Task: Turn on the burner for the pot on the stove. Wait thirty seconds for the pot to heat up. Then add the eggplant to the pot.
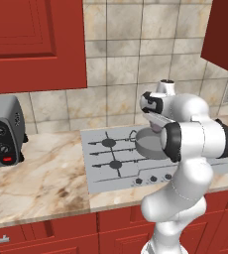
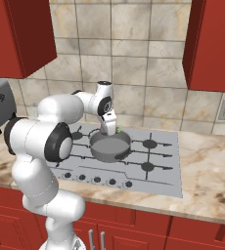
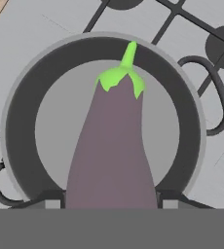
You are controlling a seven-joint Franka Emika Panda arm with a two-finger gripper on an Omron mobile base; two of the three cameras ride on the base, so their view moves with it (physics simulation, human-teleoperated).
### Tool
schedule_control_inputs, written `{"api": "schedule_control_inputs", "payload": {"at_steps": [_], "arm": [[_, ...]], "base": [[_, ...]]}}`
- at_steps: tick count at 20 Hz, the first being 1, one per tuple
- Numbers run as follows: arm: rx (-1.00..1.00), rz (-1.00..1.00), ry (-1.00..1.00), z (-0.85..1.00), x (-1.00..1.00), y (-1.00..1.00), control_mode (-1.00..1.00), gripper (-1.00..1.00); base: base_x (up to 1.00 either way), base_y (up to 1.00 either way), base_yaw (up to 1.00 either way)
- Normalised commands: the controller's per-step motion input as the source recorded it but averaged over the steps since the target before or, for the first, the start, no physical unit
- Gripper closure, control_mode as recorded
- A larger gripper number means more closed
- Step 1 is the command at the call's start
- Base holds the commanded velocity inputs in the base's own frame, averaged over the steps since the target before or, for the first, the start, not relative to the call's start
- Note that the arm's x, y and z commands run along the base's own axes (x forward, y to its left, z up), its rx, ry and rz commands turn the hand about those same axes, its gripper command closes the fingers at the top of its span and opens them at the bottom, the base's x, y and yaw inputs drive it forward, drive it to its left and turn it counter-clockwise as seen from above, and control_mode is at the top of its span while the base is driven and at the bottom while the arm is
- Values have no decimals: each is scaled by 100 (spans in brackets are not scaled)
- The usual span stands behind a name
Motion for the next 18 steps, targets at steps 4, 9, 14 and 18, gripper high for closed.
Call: {"api": "schedule_control_inputs", "payload": {"at_steps": [4,9,14,18], "arm": [[-3,0,0,-19,17,0,-100,100],[-2,0,0,-20,21,0,-100,100],[-1,0,0,-19,19,0,-100,100],[0,0,0,-16,16,0,-100,100]], "base": [[0,0,0],[0,0,0],[0,0,0],[0,0,0]]}}
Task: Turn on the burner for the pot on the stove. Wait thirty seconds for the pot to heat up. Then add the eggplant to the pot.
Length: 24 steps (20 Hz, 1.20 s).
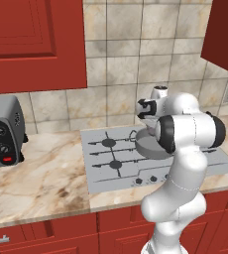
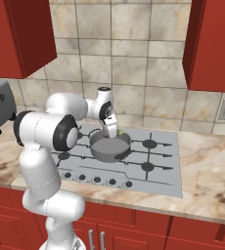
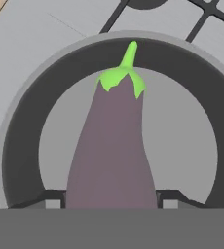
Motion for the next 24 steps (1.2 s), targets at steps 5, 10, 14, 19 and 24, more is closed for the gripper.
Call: {"api": "schedule_control_inputs", "payload": {"at_steps": [5,10,14,19,24], "arm": [[0,0,0,-16,12,-3,-100,100],[0,0,0,-16,11,-5,-100,100],[0,0,0,-15,7,-2,-100,100],[0,0,0,-15,7,0,-100,100],[0,0,0,-15,13,0,-100,100]], "base": [[0,0,0],[0,0,0],[0,0,0],[0,0,0],[0,0,0]]}}
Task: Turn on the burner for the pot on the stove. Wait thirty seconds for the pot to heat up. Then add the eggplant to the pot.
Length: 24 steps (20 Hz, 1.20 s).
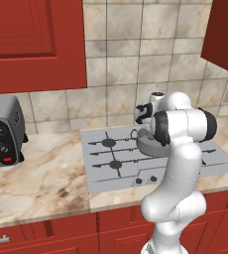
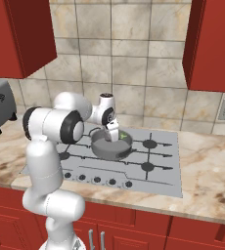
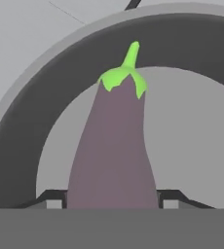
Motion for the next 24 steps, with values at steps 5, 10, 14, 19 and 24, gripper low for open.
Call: {"api": "schedule_control_inputs", "payload": {"at_steps": [5,10,14,19,24], "arm": [[0,0,0,-3,3,0,-100,-100],[0,0,-2,2,0,0,-100,-100],[0,-2,-15,52,-2,0,-100,-100],[2,-6,-22,93,-45,-5,-100,-100],[5,-3,-36,100,-100,-10,-100,-100]], "base": [[0,0,0],[0,0,0],[0,0,0],[0,0,0],[0,0,0]]}}
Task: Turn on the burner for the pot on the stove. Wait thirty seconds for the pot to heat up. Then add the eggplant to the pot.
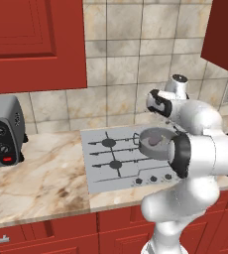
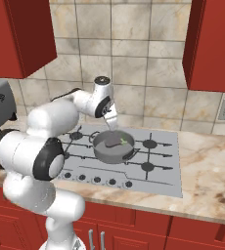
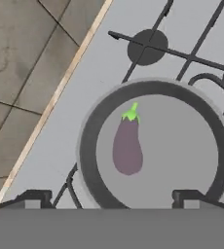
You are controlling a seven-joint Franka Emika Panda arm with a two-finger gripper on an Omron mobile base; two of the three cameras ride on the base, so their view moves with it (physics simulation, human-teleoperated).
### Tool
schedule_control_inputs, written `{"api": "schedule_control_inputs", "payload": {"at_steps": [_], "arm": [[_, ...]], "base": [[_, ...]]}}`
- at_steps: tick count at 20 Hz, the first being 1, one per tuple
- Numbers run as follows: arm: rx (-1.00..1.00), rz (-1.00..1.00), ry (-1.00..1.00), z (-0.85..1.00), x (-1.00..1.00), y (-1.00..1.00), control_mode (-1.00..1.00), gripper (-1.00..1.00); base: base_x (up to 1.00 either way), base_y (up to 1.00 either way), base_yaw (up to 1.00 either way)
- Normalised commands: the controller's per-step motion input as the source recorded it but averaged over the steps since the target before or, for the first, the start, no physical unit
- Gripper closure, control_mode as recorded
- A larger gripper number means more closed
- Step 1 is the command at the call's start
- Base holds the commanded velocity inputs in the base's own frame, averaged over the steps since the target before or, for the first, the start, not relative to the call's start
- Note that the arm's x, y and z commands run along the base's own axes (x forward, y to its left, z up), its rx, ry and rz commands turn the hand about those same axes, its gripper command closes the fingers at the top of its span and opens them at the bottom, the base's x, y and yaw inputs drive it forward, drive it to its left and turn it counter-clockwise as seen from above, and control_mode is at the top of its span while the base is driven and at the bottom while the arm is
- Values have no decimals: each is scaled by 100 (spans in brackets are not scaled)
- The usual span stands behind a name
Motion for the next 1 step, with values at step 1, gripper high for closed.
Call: {"api": "schedule_control_inputs", "payload": {"at_steps": [1], "arm": [[1,0,-31,100,-100,0,-100,-100]], "base": [[0,0,0]]}}
